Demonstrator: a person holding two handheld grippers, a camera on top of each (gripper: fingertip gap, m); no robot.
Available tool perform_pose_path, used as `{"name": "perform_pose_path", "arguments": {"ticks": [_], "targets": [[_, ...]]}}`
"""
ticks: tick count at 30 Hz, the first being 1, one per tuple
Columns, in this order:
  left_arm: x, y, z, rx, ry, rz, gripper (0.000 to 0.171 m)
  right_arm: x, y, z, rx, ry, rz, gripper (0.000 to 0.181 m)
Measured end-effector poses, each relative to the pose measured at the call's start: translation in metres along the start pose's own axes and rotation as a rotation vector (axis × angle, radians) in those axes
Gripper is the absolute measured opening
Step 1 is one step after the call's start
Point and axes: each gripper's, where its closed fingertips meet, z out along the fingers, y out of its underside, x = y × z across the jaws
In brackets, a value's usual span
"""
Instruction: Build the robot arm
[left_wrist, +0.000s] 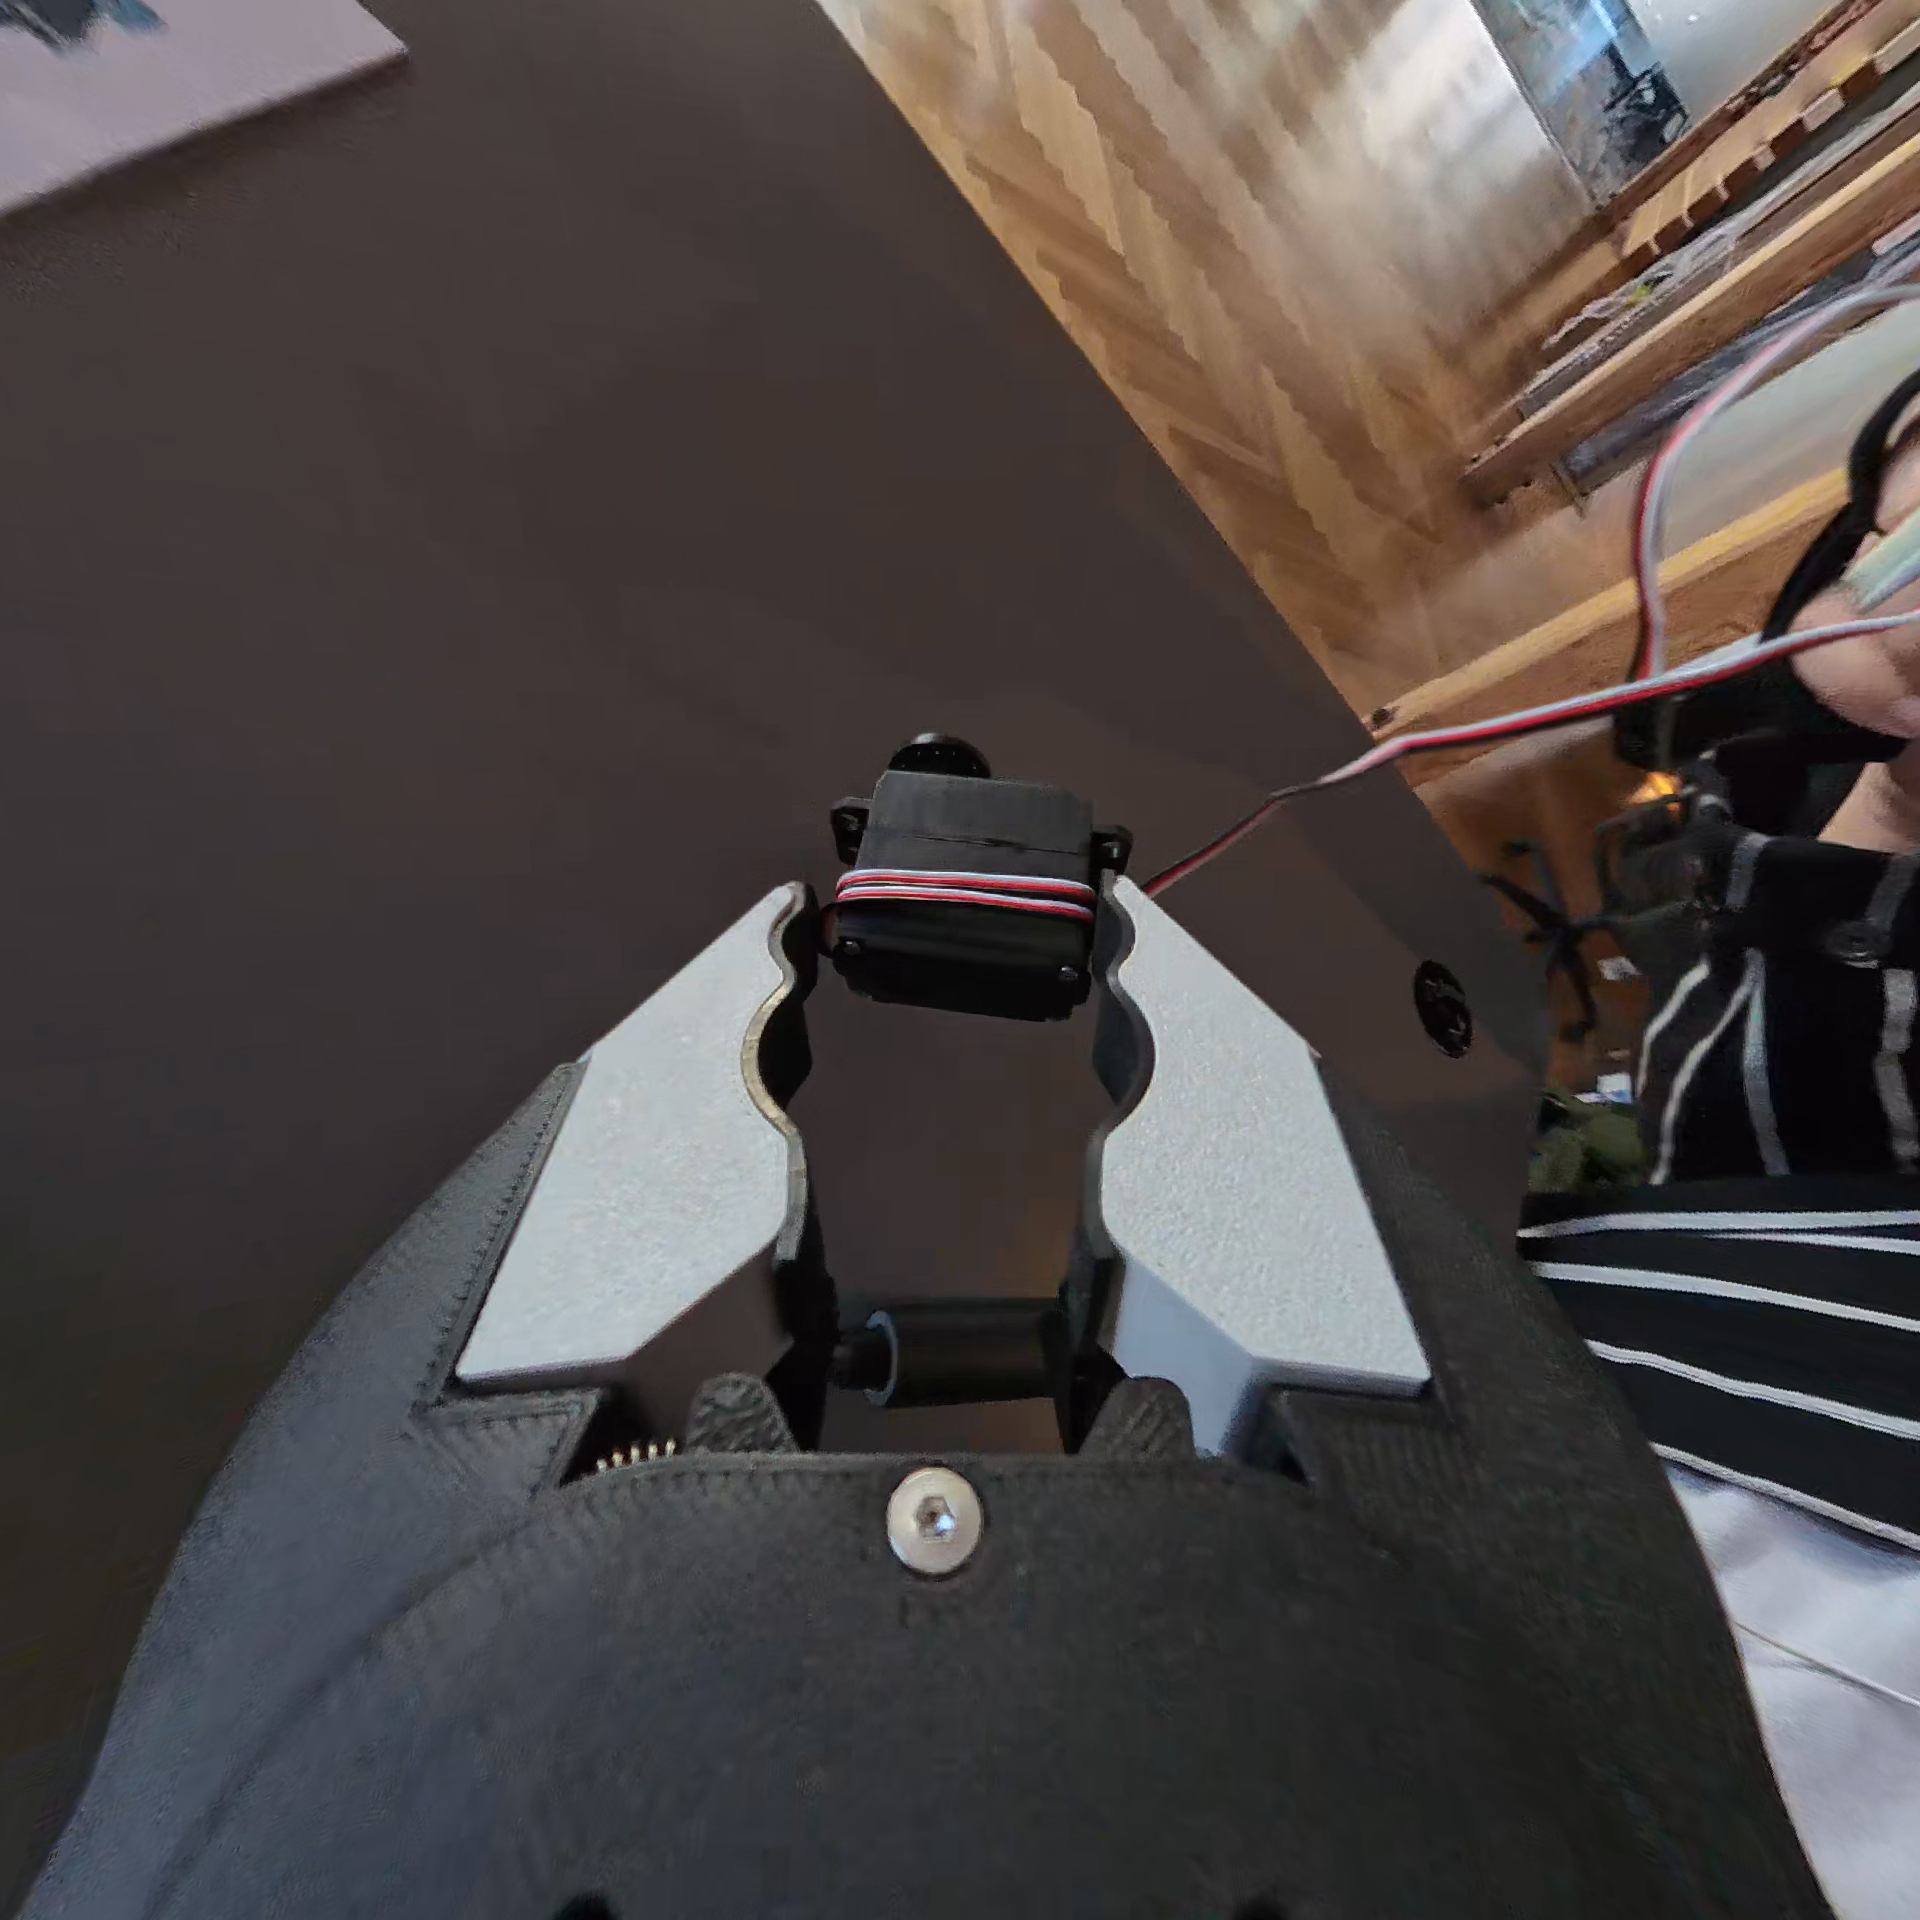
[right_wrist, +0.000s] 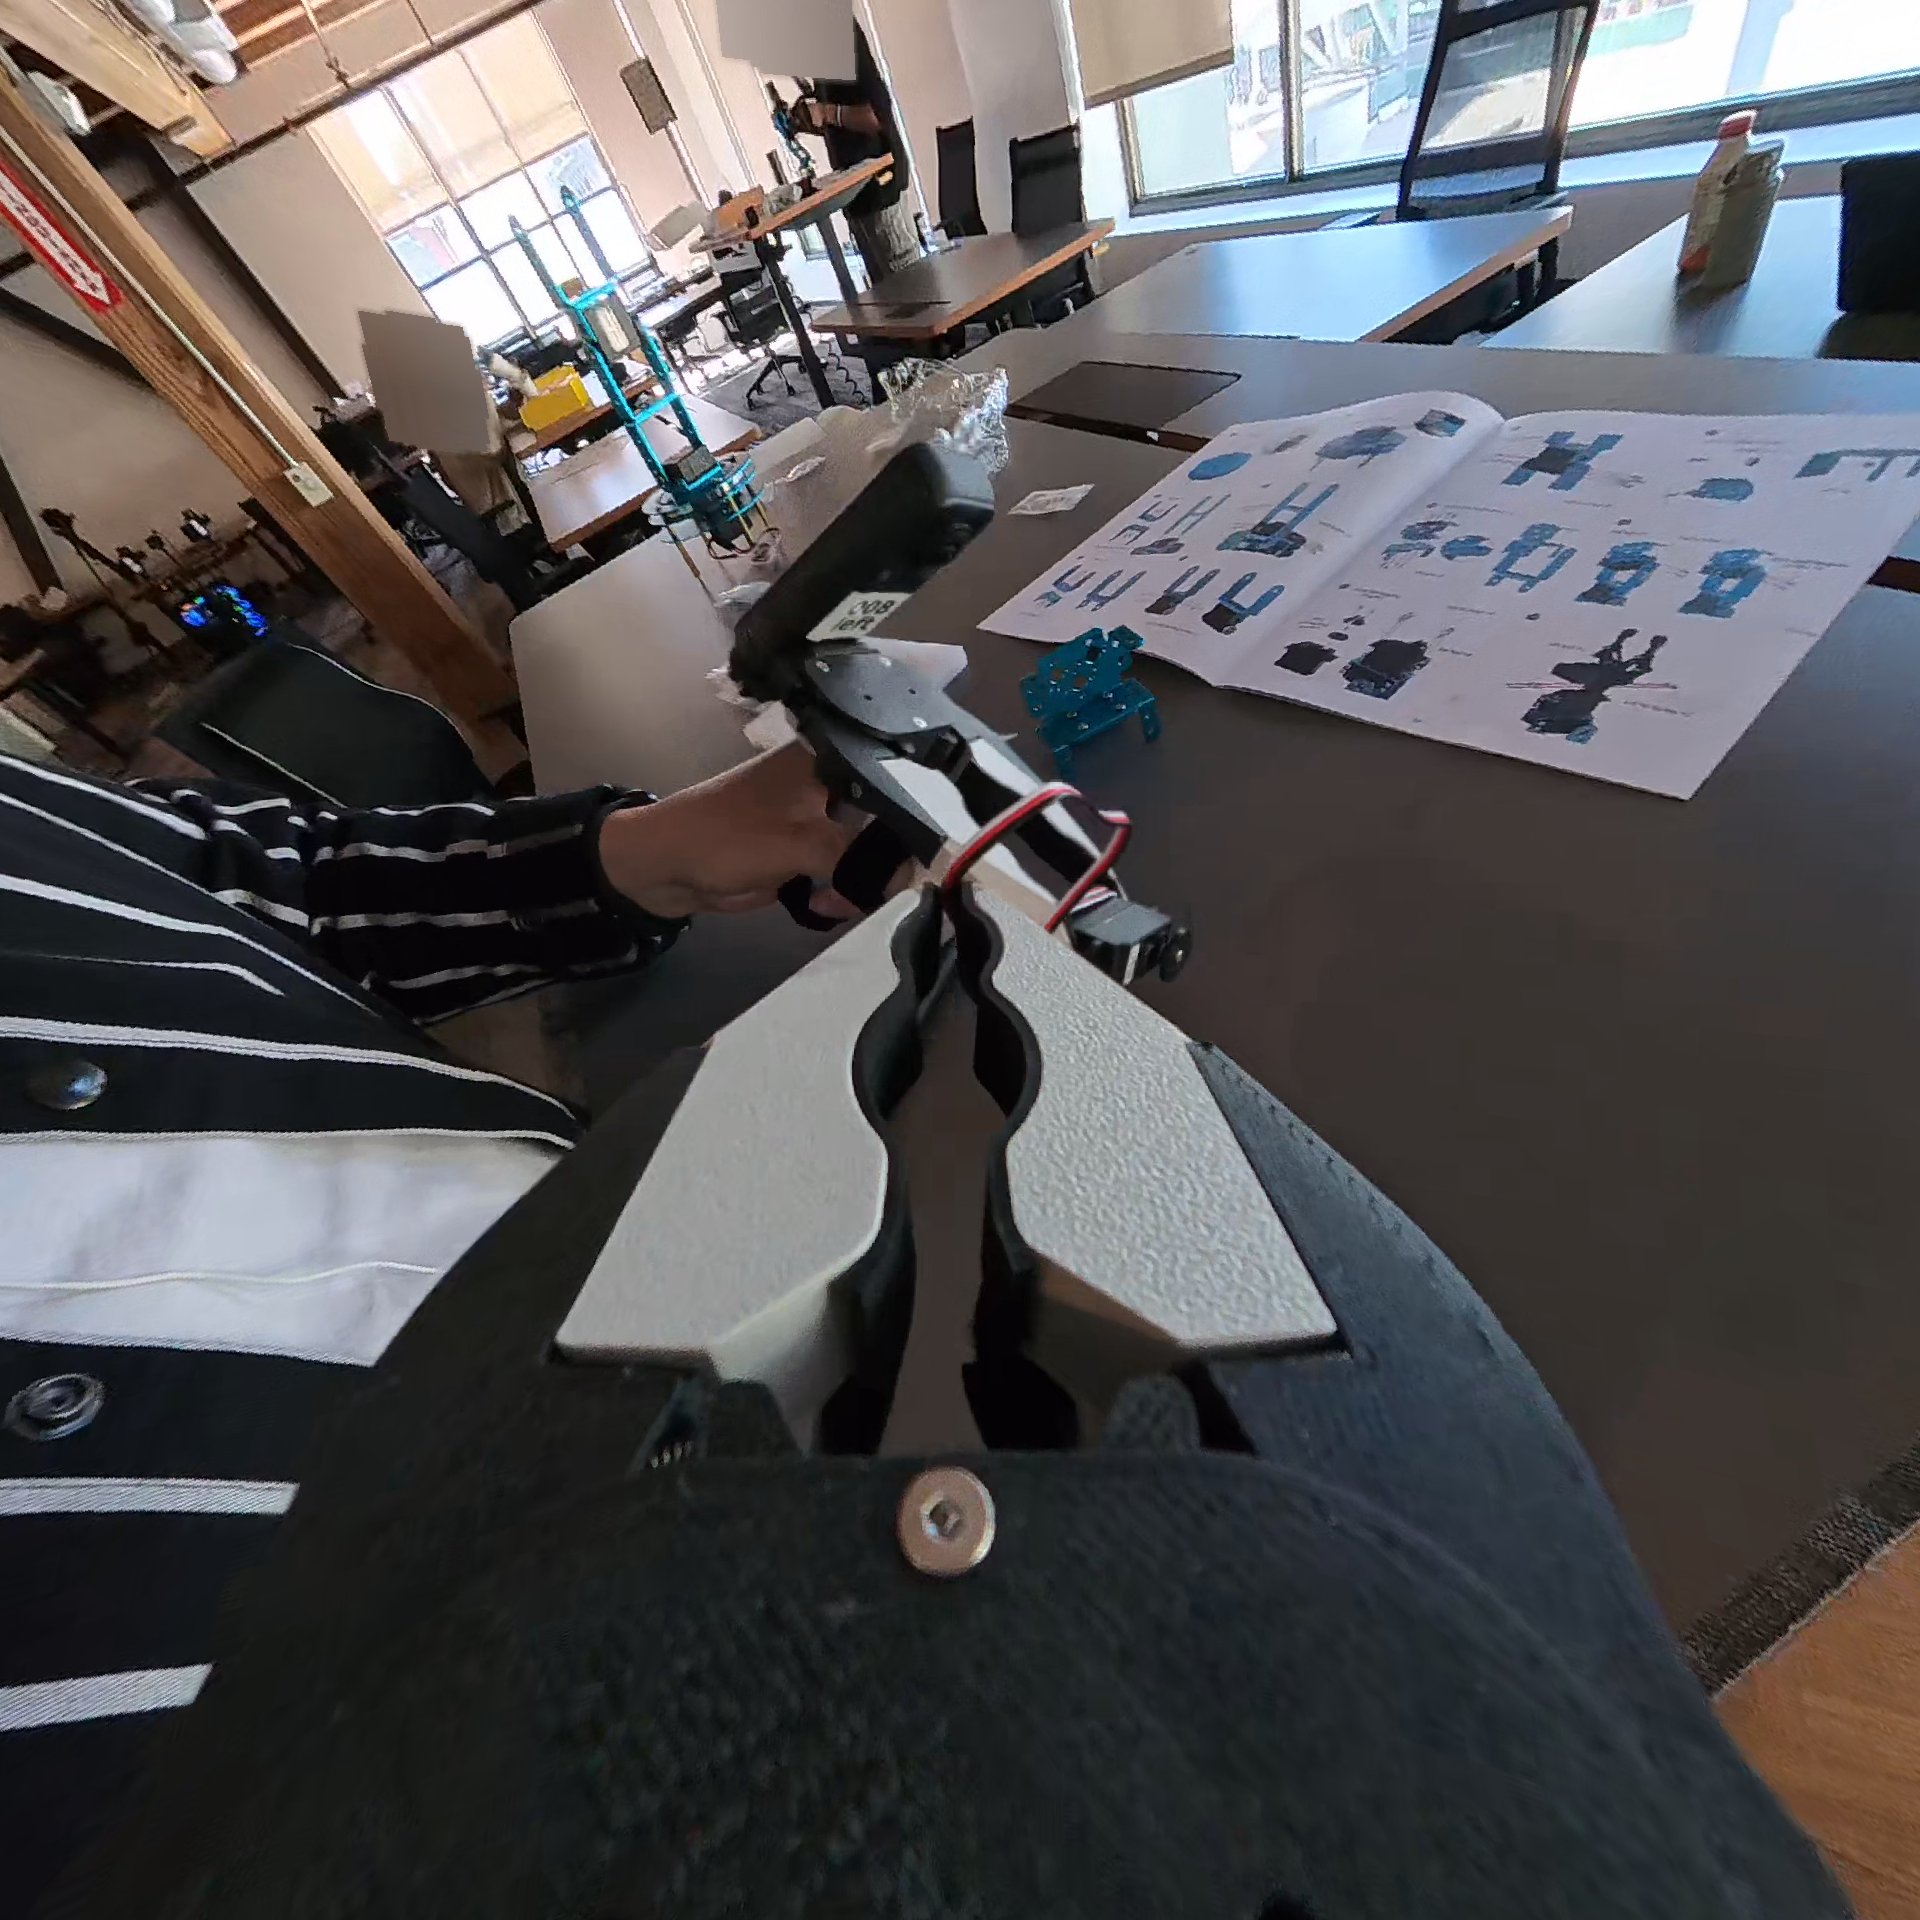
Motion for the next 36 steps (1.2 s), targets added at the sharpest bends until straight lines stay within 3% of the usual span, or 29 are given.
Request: {"name": "perform_pose_path", "arguments": {"ticks": [4,10,15,20,23,25,26,31,32,34,36], "targets": [[0.004,0.014,0.009,-0.047,0.045,0.010,0.053,0.016,0.012,-0.002,0.002,0.029,0.052,0.000],[0.015,0.027,0.010,-0.109,0.079,0.214,0.054,0.028,0.030,-0.016,0.040,0.039,0.131,0.000],[0.022,0.035,0.009,-0.135,0.096,0.351,0.068,0.020,0.011,-0.020,0.076,0.020,0.093,0.000],[0.013,0.041,0.009,-0.186,-0.065,0.537,0.070,0.010,-0.027,-0.005,0.025,0.024,-0.063,0.000],[0.012,0.038,0.012,-0.192,-0.098,0.520,0.070,0.033,-0.041,0.011,-0.059,0.106,-0.161,0.000],[0.016,0.036,0.013,-0.174,-0.089,0.541,0.060,0.063,-0.039,0.021,-0.110,0.172,-0.170,0.000],[0.018,0.035,0.014,-0.176,-0.081,0.554,0.051,0.077,-0.034,0.024,-0.133,0.191,-0.155,0.000],[0.017,0.036,0.013,-0.221,-0.075,0.562,0.050,0.125,0.007,0.019,-0.176,0.280,-0.061,0.000],[0.014,0.037,0.009,-0.241,-0.093,0.539,0.052,0.126,0.013,0.016,-0.170,0.287,-0.050,0.000],[0.013,0.038,0.002,-0.286,-0.113,0.440,0.075,0.127,0.020,0.008,-0.154,0.297,-0.033,0.000],[0.018,0.032,-0.003,-0.281,-0.140,0.310,0.087,0.126,0.022,0.000,-0.137,0.314,-0.032,0.000]]}}
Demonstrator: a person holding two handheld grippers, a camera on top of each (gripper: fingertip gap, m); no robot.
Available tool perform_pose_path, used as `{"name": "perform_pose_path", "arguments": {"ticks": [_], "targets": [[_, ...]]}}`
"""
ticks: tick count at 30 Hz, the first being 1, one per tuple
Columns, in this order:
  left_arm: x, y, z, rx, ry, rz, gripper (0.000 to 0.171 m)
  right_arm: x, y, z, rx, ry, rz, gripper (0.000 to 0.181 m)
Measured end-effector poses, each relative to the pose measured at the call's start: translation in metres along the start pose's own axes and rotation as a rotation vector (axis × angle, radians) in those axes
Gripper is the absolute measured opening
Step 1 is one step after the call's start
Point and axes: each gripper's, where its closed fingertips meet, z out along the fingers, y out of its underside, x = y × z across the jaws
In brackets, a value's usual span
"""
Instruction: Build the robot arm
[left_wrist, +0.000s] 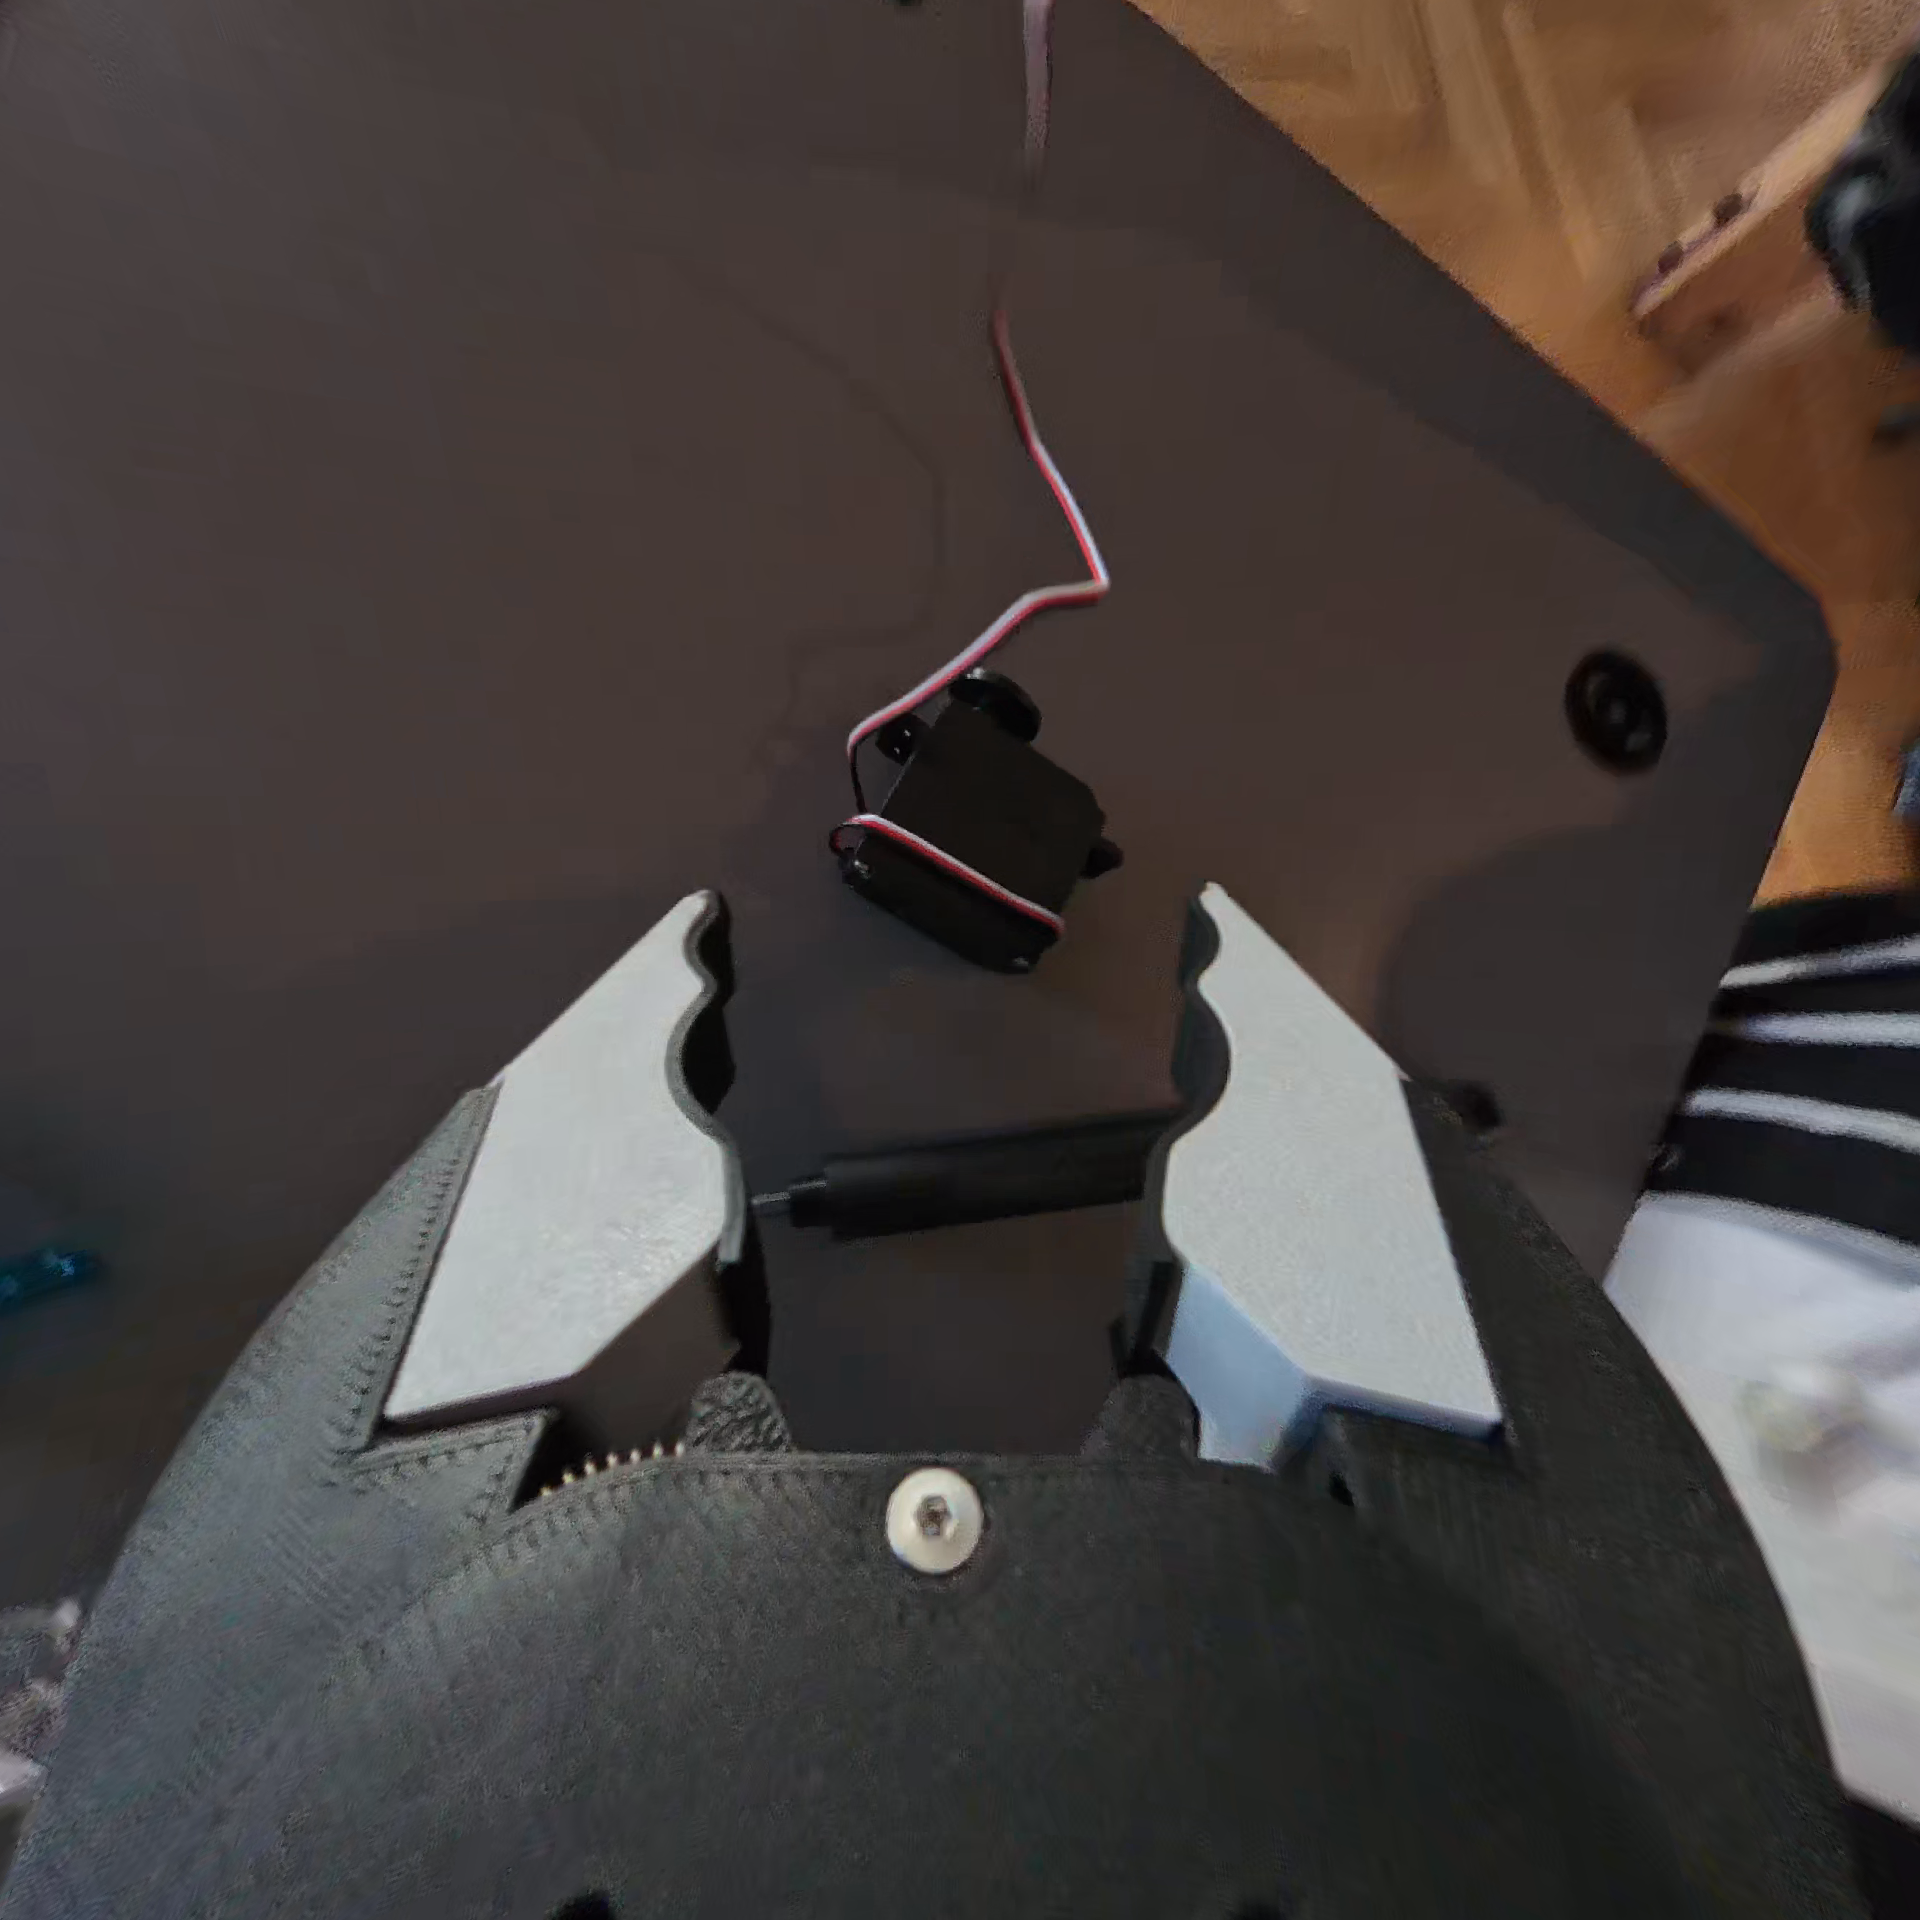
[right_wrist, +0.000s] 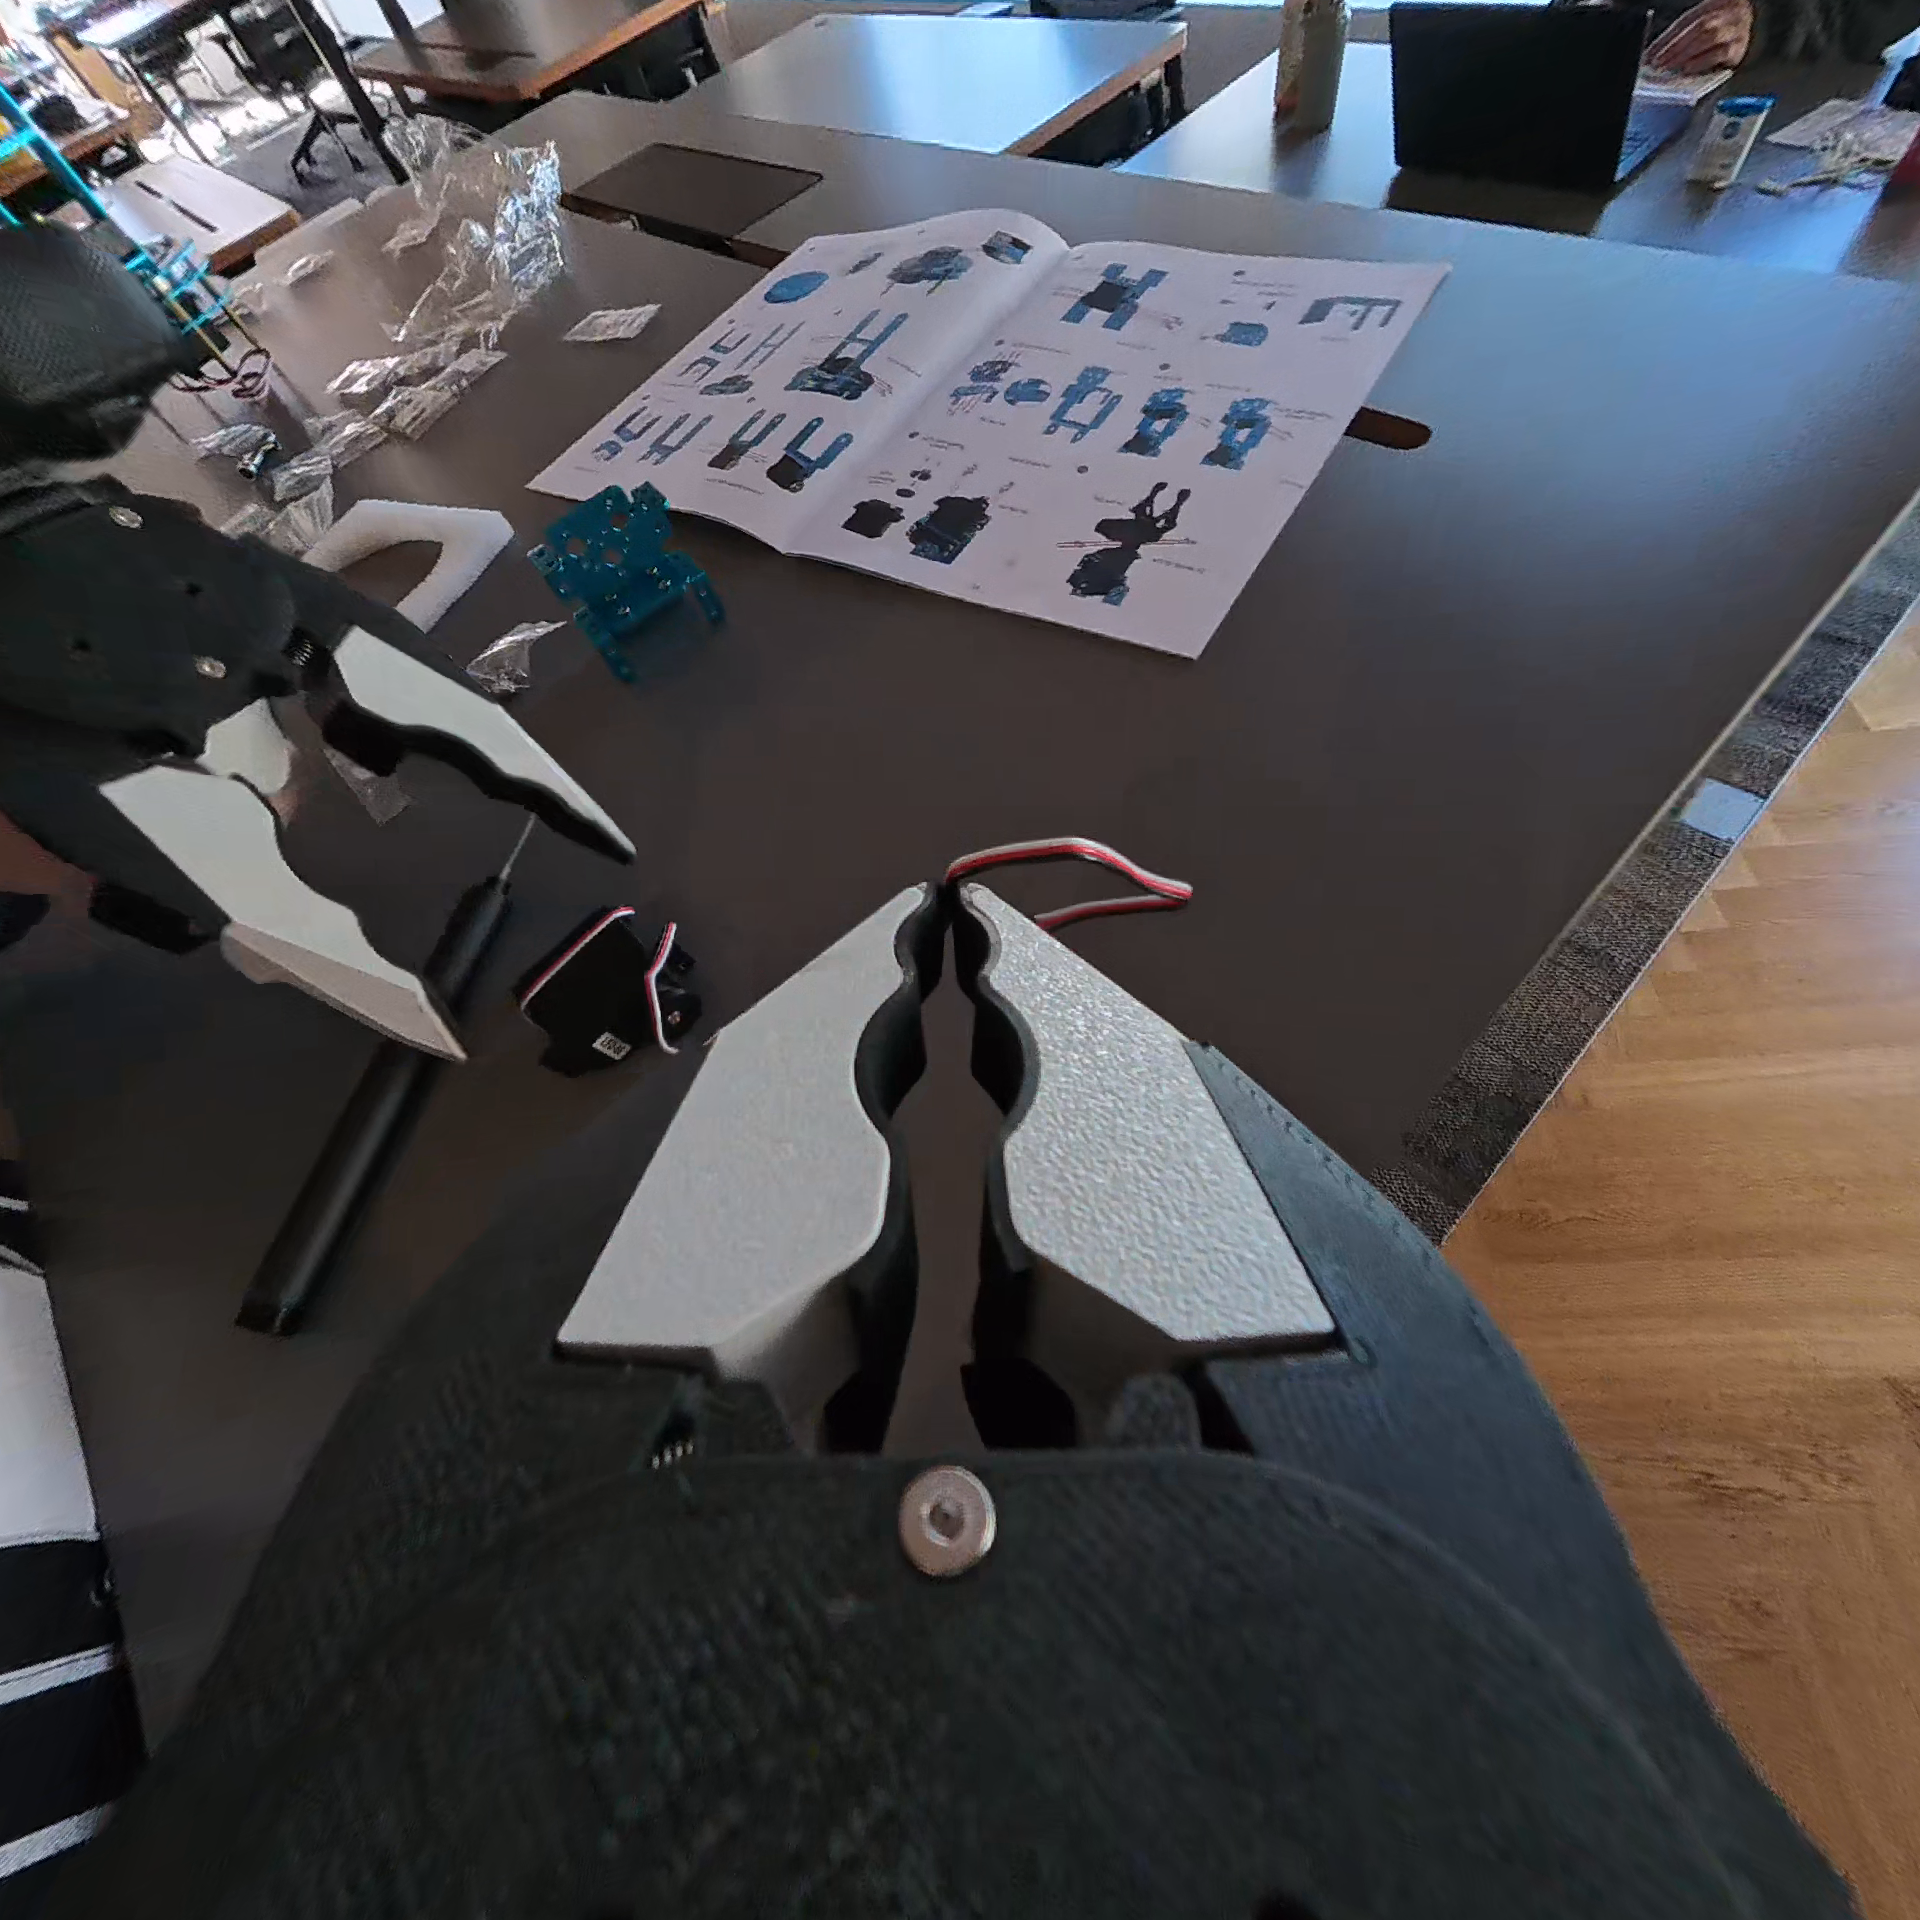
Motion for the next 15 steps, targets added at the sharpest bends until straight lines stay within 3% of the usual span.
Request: {"name": "perform_pose_path", "arguments": {"ticks": [3,5,8,10,15], "targets": [[0.008,-0.006,0.007,-0.007,-0.046,-0.155,0.092,-0.002,-0.001,-0.011,0.032,0.007,-0.004,0.000],[0.007,-0.002,0.021,-0.067,-0.134,-0.130,0.096,-0.007,-0.004,-0.019,0.053,-0.002,-0.014,0.000],[-0.001,0.000,0.027,-0.131,-0.275,-0.038,0.079,-0.016,-0.006,-0.029,0.064,-0.025,-0.040,0.000],[-0.006,0.004,0.024,-0.162,-0.318,-0.021,0.079,-0.019,-0.008,-0.036,0.070,-0.032,-0.065,0.000],[-0.013,0.017,0.010,-0.155,-0.294,-0.055,0.065,-0.022,-0.018,-0.058,0.146,-0.048,-0.080,0.000]]}}
